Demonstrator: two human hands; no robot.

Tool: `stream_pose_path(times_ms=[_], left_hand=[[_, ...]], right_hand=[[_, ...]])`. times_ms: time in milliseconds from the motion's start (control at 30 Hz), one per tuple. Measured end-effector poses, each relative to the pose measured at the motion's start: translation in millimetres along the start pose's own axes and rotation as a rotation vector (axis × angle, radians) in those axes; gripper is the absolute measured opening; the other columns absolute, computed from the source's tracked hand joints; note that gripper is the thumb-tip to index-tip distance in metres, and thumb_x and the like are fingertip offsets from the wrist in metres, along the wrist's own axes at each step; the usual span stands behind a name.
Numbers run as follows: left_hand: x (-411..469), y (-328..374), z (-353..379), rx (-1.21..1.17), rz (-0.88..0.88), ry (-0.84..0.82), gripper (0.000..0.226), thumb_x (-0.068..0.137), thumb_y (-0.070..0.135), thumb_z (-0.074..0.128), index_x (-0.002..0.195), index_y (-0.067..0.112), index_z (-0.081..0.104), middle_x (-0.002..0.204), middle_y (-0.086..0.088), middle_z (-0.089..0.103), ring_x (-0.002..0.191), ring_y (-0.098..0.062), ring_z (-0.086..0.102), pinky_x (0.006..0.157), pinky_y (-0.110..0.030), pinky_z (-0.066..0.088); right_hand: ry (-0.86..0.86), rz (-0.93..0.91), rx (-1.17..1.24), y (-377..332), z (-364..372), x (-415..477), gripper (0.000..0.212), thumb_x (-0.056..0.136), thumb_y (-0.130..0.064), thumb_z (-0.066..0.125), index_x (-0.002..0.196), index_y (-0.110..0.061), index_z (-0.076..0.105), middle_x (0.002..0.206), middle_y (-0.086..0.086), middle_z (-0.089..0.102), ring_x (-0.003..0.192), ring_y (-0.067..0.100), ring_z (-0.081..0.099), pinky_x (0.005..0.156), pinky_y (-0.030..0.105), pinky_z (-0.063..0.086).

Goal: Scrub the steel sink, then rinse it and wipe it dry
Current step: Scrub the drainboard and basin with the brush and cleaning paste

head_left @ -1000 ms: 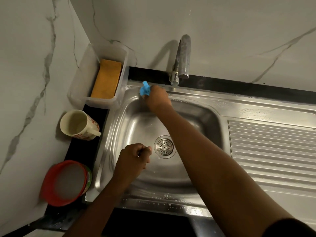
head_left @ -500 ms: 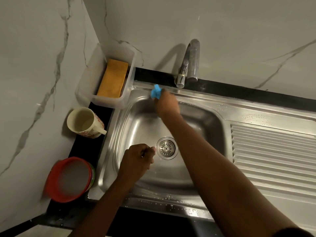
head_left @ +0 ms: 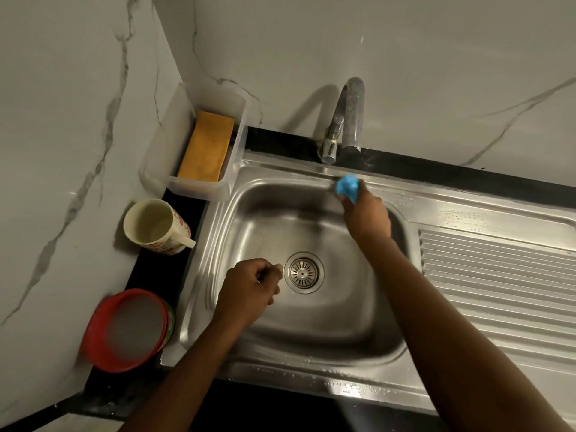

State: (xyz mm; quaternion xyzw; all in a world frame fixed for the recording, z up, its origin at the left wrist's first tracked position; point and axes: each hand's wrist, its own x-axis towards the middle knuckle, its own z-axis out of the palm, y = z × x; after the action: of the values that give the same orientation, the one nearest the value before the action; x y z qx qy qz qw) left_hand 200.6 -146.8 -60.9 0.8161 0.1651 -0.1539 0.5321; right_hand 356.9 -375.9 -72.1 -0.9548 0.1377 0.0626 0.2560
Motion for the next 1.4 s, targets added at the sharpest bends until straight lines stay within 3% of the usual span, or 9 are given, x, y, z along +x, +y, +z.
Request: stream_pose_path(times_ms=[100,200,400,533,733,900,1033,1200,1400], left_hand=[[2,3,-3,0.059,0.027,0.015,0.029,0.102,0.04,0.066,0.08,0.022,0.074,0.069,0.005,0.075,0.057,-0.012,0.072,0.064,-0.041,0.063],[3,8,-13,0.244,0.113,0.101,0.032,0.099,0.048,0.064,0.078,0.025,0.071,0.07,0.011,0.072,0.065,-0.008,0.069,0.07,-0.04,0.063],[15,29,-52,0.39,0.284,0.266,0.02,0.097,0.034,0.071,0.08,0.022,0.071,0.071,0.009,0.07,0.065,-0.011,0.066,0.067,-0.039,0.06],[26,43,-77,0.432,0.447,0.386,0.006,0.092,0.017,0.075,0.09,0.014,0.07,0.087,0.0,0.068,0.077,-0.019,0.064,0.071,-0.044,0.059],[59,55,-103,0.728,0.506,0.506,0.047,0.089,0.021,0.08,0.131,0.007,0.066,0.129,-0.016,0.061,0.115,-0.037,0.058,0.093,-0.048,0.054],[89,55,-116,0.846,0.525,0.451,0.03,0.088,0.022,0.08,0.113,0.007,0.075,0.111,-0.013,0.07,0.101,-0.037,0.064,0.088,-0.05,0.053],[96,51,-121,0.835,0.566,0.407,0.005,0.085,0.007,0.078,0.087,0.004,0.075,0.08,-0.014,0.07,0.074,-0.037,0.066,0.072,-0.043,0.052],[88,68,-132,0.819,0.557,0.372,0.021,0.083,0.003,0.074,0.069,0.011,0.06,0.068,-0.007,0.058,0.065,-0.03,0.058,0.066,-0.034,0.035],[74,99,-143,0.776,0.612,0.427,0.009,0.091,0.009,0.073,0.084,0.005,0.072,0.078,-0.012,0.067,0.072,-0.019,0.048,0.07,-0.034,0.037]], right_hand=[[0.024,0.043,0.04,9,-7,1,0.051,0.104,-0.033,0.058,0.15,-0.018,0.043,0.127,0.011,0.068,0.111,0.027,0.067,0.087,0.037,0.052],[0.006,0.026,0.066,-8,3,0,0.052,0.104,-0.035,0.058,0.15,-0.017,0.043,0.127,0.011,0.068,0.111,0.027,0.067,0.09,0.04,0.054],[-0.084,-0.154,0.068,-71,45,0,0.048,0.104,-0.039,0.056,0.147,-0.02,0.044,0.124,0.01,0.068,0.111,0.028,0.067,0.092,0.044,0.056],[-0.149,-0.236,0.051,-115,65,3,0.049,0.105,-0.041,0.055,0.146,-0.017,0.047,0.129,0.012,0.067,0.117,0.03,0.065,0.098,0.045,0.054],[-0.188,-0.282,0.008,-136,73,12,0.048,0.101,-0.044,0.061,0.14,-0.018,0.052,0.12,0.006,0.068,0.103,0.02,0.065,0.085,0.035,0.052],[-0.199,-0.338,-0.085,-133,78,8,0.051,0.101,-0.05,0.059,0.141,-0.02,0.051,0.119,0.004,0.066,0.096,0.017,0.058,0.08,0.034,0.046],[-0.198,-0.373,-0.145,-137,78,15,0.052,0.101,-0.051,0.057,0.142,-0.02,0.049,0.118,0.007,0.067,0.09,0.015,0.052,0.076,0.034,0.045],[-0.248,-0.375,-0.088,-160,81,27,0.051,0.099,-0.048,0.062,0.14,-0.018,0.054,0.121,0.005,0.067,0.104,0.02,0.063,0.085,0.035,0.049],[-0.292,-0.414,-0.014,-167,91,1,0.05,0.101,-0.044,0.061,0.143,-0.021,0.05,0.118,0.003,0.068,0.097,0.015,0.062,0.079,0.03,0.045]])
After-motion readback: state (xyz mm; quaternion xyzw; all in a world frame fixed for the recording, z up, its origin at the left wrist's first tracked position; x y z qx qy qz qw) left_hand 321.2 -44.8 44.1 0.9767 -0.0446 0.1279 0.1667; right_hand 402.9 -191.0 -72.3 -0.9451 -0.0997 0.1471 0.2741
